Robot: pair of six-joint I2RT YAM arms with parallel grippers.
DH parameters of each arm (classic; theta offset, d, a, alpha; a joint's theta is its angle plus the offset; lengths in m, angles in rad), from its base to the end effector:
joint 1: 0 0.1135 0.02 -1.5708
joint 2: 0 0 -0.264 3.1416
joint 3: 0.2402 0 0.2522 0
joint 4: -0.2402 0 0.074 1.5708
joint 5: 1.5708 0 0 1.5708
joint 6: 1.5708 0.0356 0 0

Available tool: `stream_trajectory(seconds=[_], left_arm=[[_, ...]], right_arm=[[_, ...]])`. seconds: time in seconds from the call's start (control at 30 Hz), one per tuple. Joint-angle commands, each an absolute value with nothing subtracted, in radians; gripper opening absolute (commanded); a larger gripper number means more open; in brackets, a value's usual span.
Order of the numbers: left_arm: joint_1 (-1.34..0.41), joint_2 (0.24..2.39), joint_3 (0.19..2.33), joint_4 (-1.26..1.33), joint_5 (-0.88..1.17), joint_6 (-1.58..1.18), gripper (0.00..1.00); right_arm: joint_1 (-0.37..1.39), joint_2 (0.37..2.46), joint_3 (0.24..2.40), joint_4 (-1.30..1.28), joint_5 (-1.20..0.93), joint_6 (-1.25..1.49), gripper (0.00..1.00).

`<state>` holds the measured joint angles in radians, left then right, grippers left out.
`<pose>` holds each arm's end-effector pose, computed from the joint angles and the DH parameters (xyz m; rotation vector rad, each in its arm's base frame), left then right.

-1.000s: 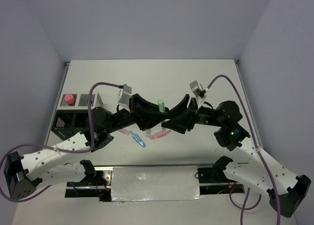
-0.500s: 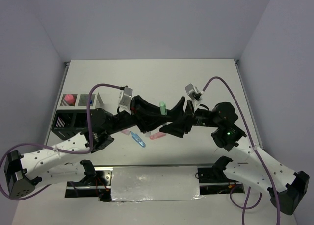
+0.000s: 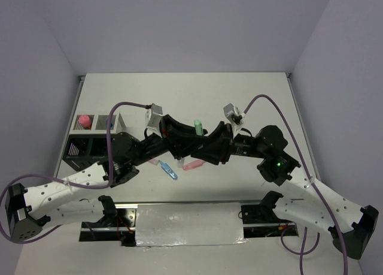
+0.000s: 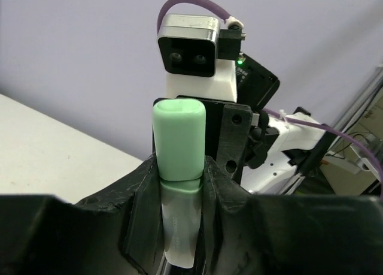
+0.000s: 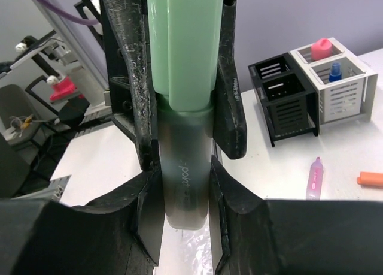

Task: Sort the stationery into containers
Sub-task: Close the pen cap on the pen.

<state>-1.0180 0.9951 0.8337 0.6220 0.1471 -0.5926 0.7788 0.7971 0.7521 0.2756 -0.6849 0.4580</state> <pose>0.1140 -0.1947 0.4033 0.4055 1.1802 -1.5041 0.1136 0.1437 0.3745 -0.8615 1.3060 1.4583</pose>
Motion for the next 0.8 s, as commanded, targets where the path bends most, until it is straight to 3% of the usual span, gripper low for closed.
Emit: stream_trajectory(seconds=[0.0,0.07,0.13,0.17,0.47,0.77], left_arm=[[-1.023,0.982,0.891,0.62,0.091,-0.554,0.41],[-1.023,0.974,0.9,0.603,0.083,-0.537,0.72],[-1.023,0.959,0.919,0.563,0.057,-0.514,0.91],[-1.023,0.953,0.933,0.542,0.035,-0.505,0.95],[-1.014,0.931,1.006,0.439,0.008,-0.443,0.92],[-0.971,0.959,1.031,0.437,0.116,-0.482,0.77]], right_arm=[[0.785,0.79,0.793,0.265,-0.65,0.414,0.0],[0.79,0.788,0.785,0.27,-0.657,0.417,0.0],[0.788,0.787,0.778,0.275,-0.666,0.42,0.0],[0.79,0.785,0.775,0.279,-0.676,0.423,0.0],[0.787,0.788,0.782,0.295,-0.735,0.436,0.0],[0.79,0.808,0.804,0.281,-0.767,0.434,0.0]])
